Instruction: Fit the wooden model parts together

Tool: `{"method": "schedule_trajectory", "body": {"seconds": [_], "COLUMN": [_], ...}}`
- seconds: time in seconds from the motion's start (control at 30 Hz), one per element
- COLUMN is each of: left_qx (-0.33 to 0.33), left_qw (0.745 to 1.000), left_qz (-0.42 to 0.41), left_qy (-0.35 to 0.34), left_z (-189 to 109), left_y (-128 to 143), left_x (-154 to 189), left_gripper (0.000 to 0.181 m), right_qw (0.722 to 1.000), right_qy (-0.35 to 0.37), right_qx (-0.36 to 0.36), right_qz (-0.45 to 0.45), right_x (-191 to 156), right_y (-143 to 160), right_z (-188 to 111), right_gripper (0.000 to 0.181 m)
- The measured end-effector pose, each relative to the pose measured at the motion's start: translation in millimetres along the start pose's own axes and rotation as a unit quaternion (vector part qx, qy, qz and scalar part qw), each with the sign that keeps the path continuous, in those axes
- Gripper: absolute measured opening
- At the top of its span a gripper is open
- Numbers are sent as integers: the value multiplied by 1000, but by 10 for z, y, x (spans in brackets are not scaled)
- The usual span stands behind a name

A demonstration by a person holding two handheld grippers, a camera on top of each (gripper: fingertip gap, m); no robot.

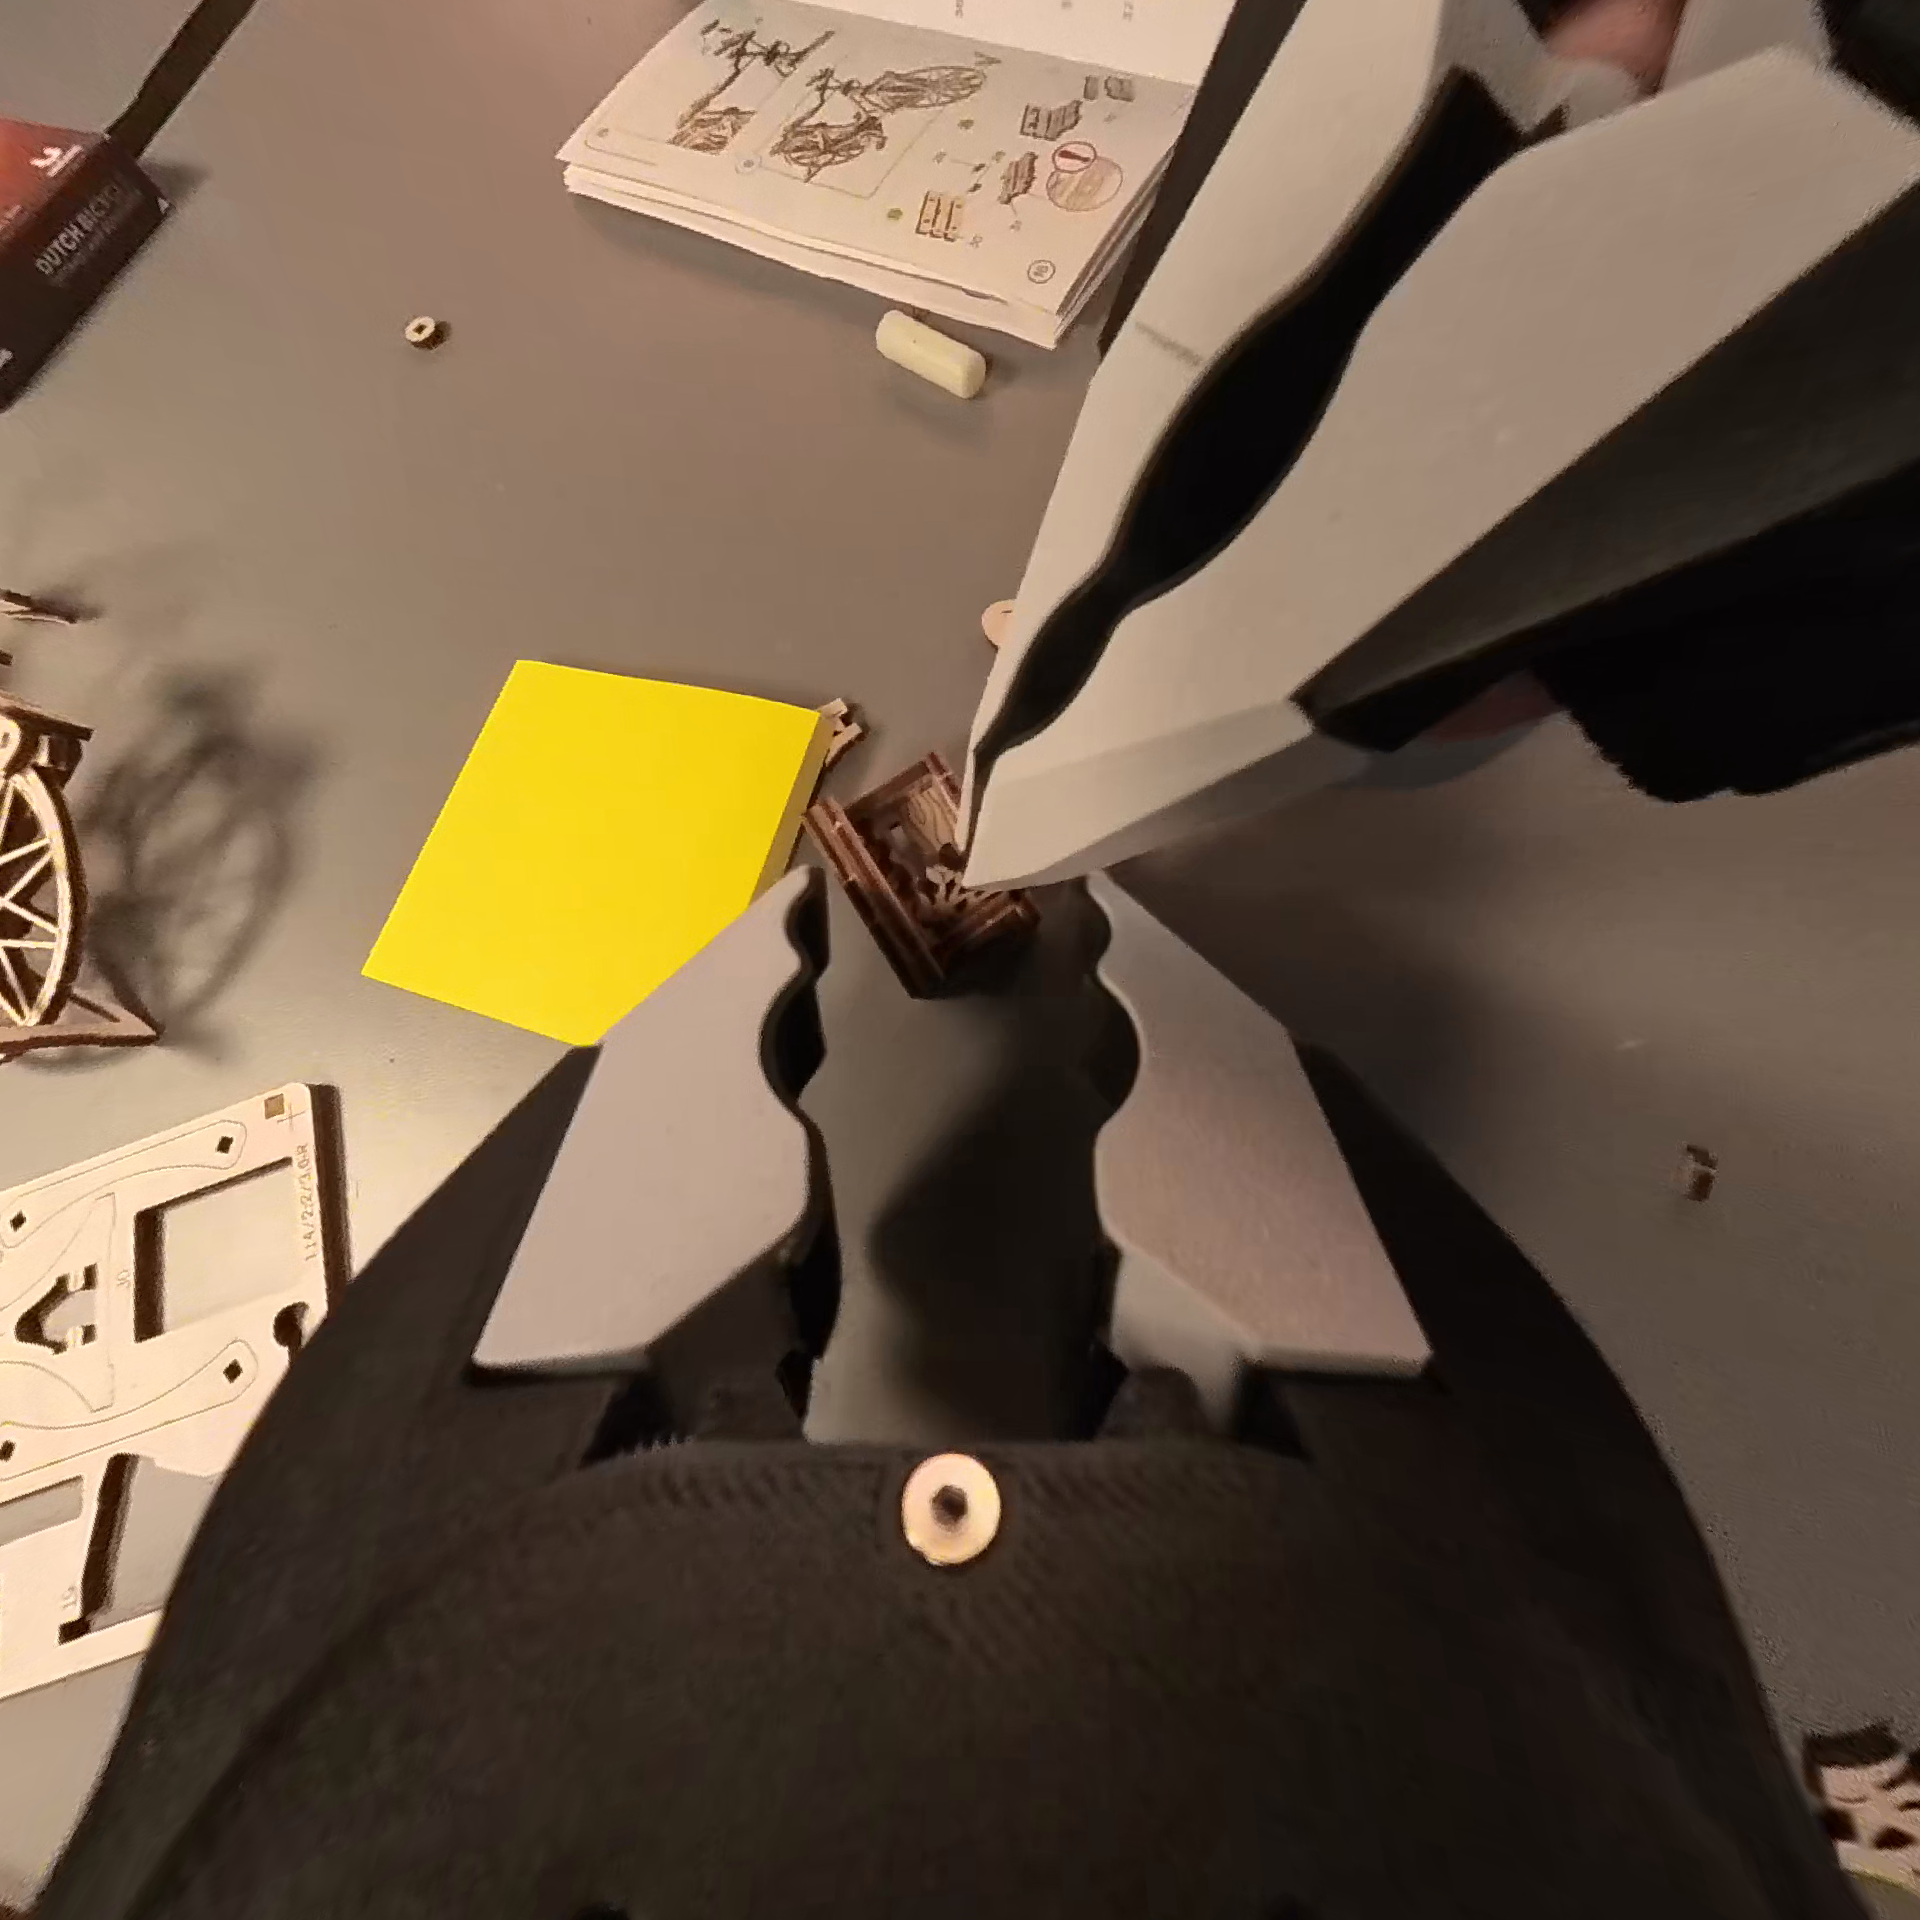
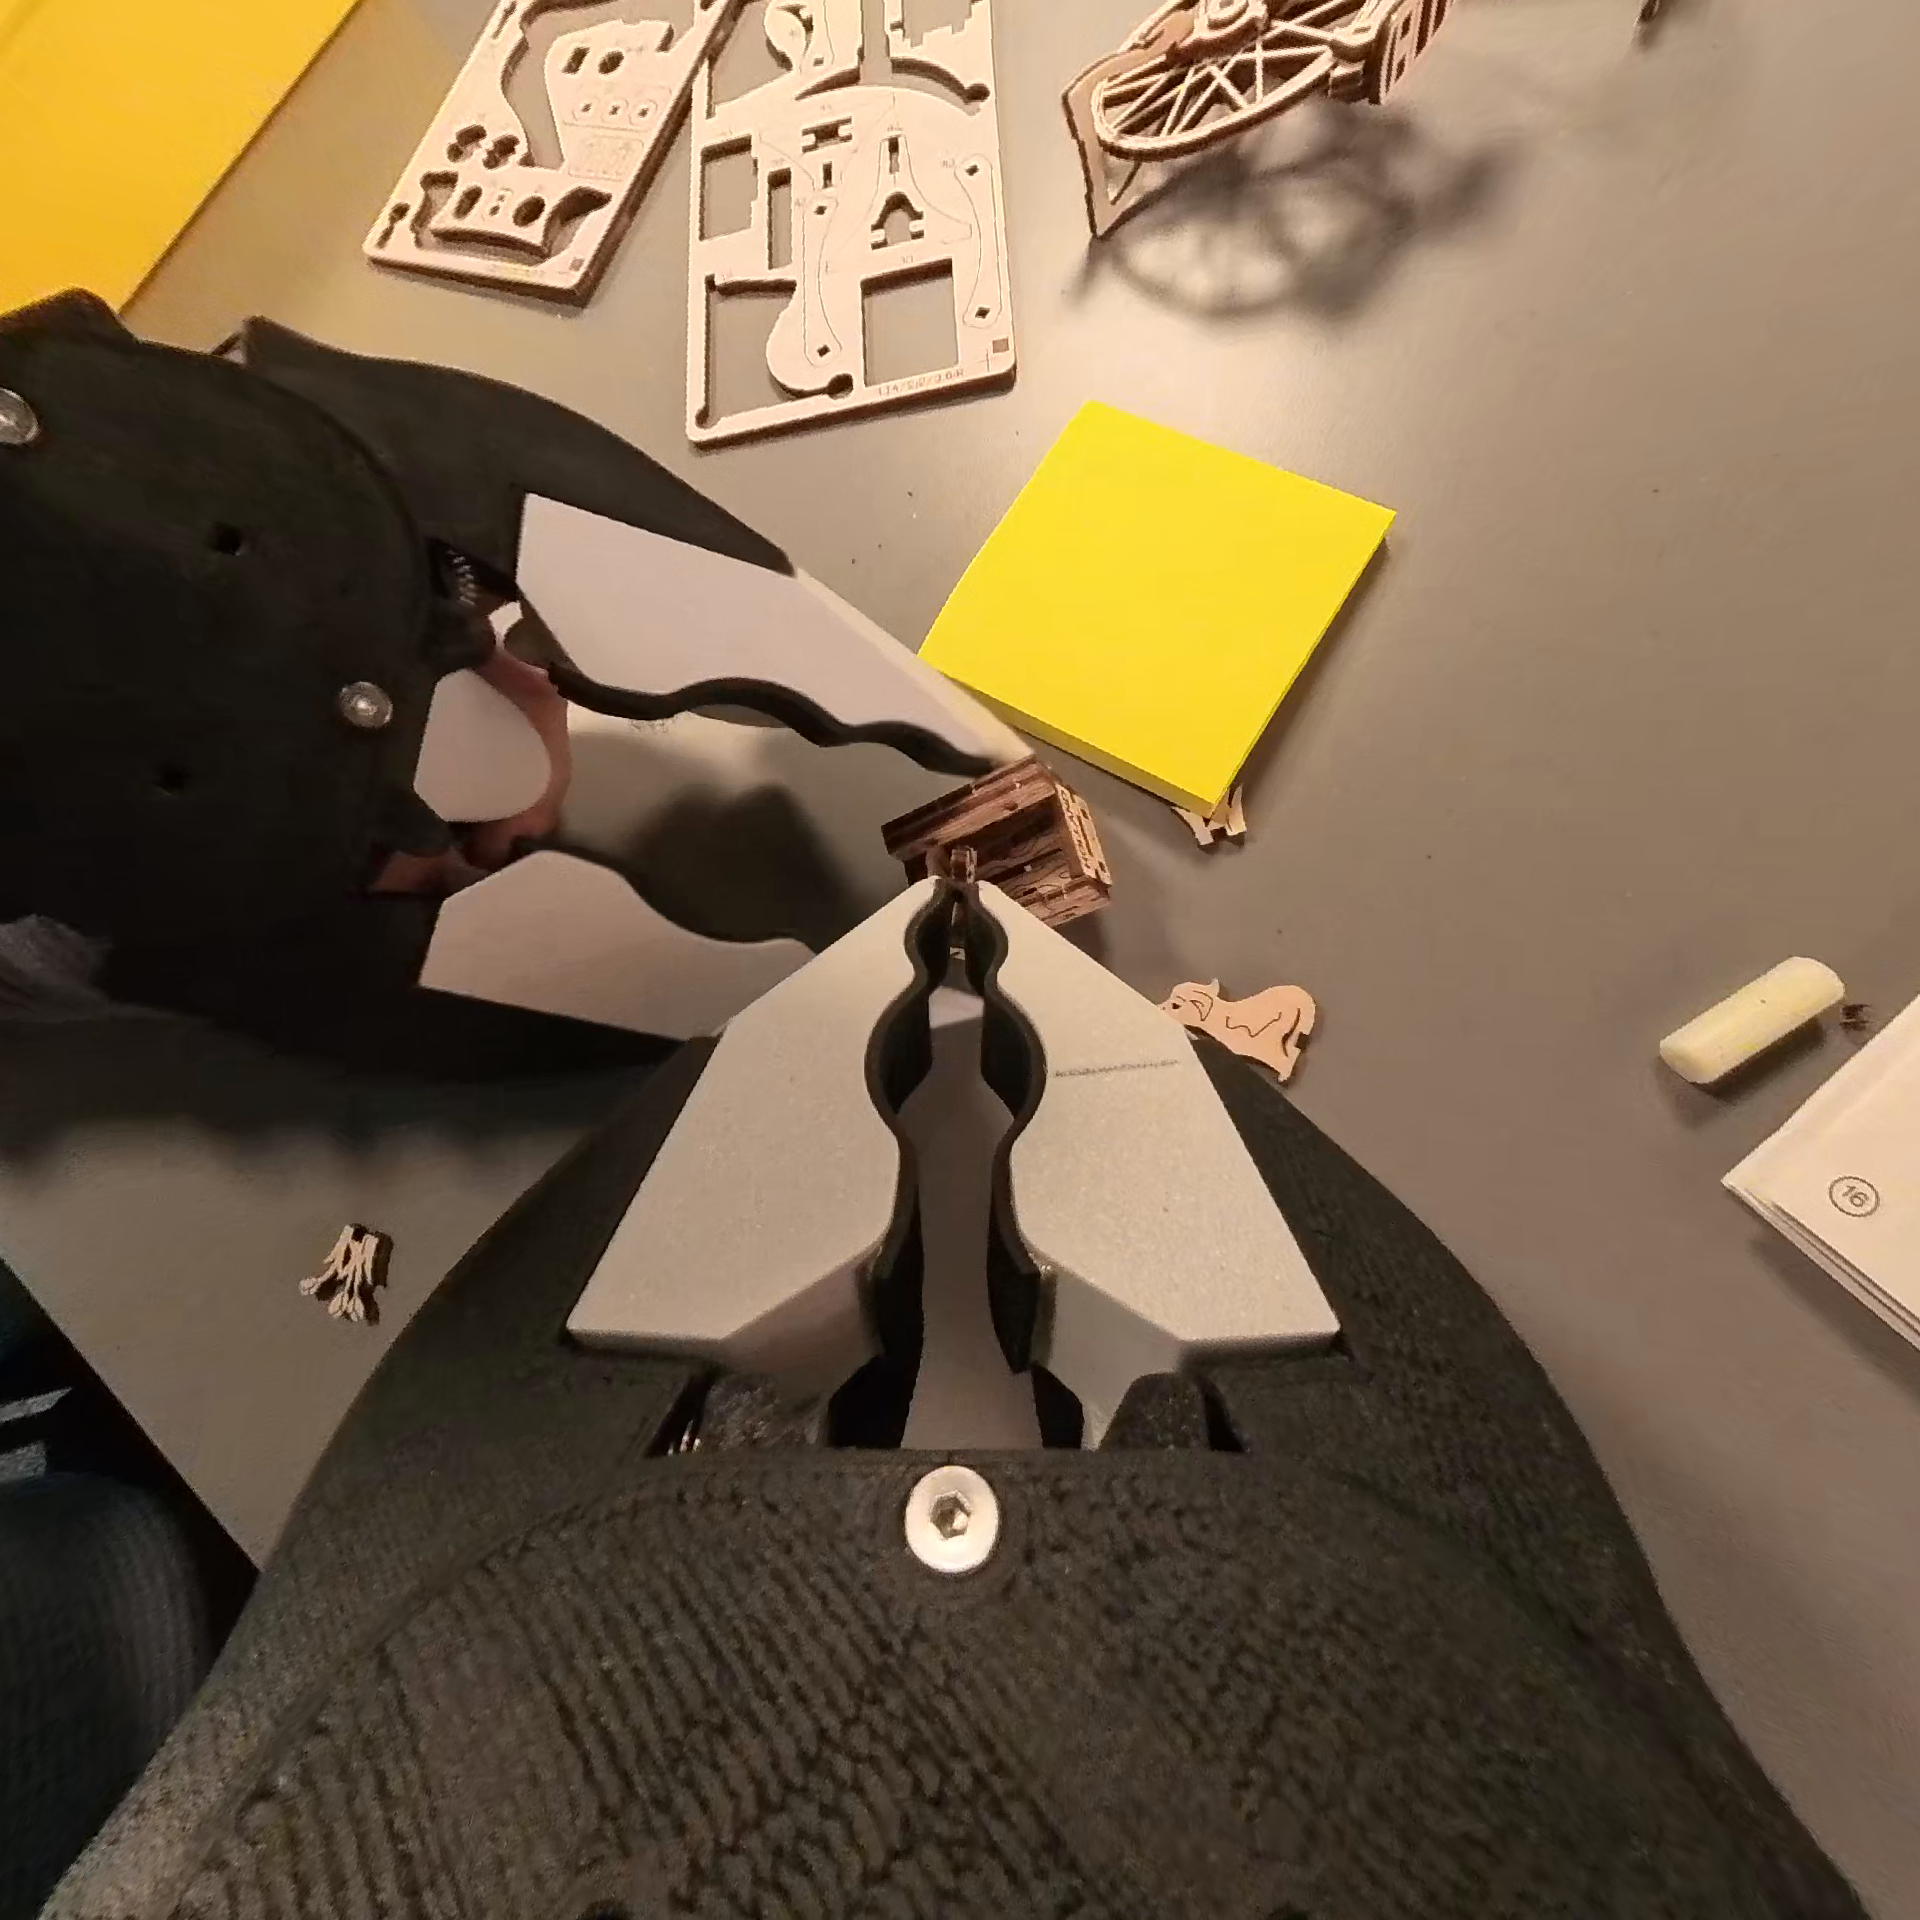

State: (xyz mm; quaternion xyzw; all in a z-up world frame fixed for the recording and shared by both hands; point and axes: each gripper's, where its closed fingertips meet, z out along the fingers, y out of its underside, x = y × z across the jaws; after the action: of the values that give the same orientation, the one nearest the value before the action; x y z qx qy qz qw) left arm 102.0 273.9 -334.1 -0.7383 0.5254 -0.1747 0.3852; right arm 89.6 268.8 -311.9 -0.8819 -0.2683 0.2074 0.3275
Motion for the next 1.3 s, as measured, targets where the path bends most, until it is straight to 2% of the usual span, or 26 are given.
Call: {"method": "schedule_trajectory", "body": {"seconds": [0.13, 0.63, 1.13, 1.3], "left_qx": [-7, 4, 8, 7], "left_qw": [1000, 999, 999, 999], "left_qz": [8, 6, -5, -7], "left_qy": [2, 36, 45, 47], "left_z": [-27, -82, -69, -68], "left_y": [36, 92, 82, 83], "left_x": [-7, 4, 7, 7], "left_gripper": [31, 29, 29, 29], "right_qw": [1000, 1000, 999, 999], "right_qy": [-1, -7, -37, -17], "right_qx": [2, 26, -12, -13], "right_qz": [0, -8, -11, -28], "right_x": [-9, -46, -39, -28], "right_y": [-10, -35, -48, -50], "right_z": [7, 22, 36, 43], "right_gripper": [0, 0, 0, 0]}}
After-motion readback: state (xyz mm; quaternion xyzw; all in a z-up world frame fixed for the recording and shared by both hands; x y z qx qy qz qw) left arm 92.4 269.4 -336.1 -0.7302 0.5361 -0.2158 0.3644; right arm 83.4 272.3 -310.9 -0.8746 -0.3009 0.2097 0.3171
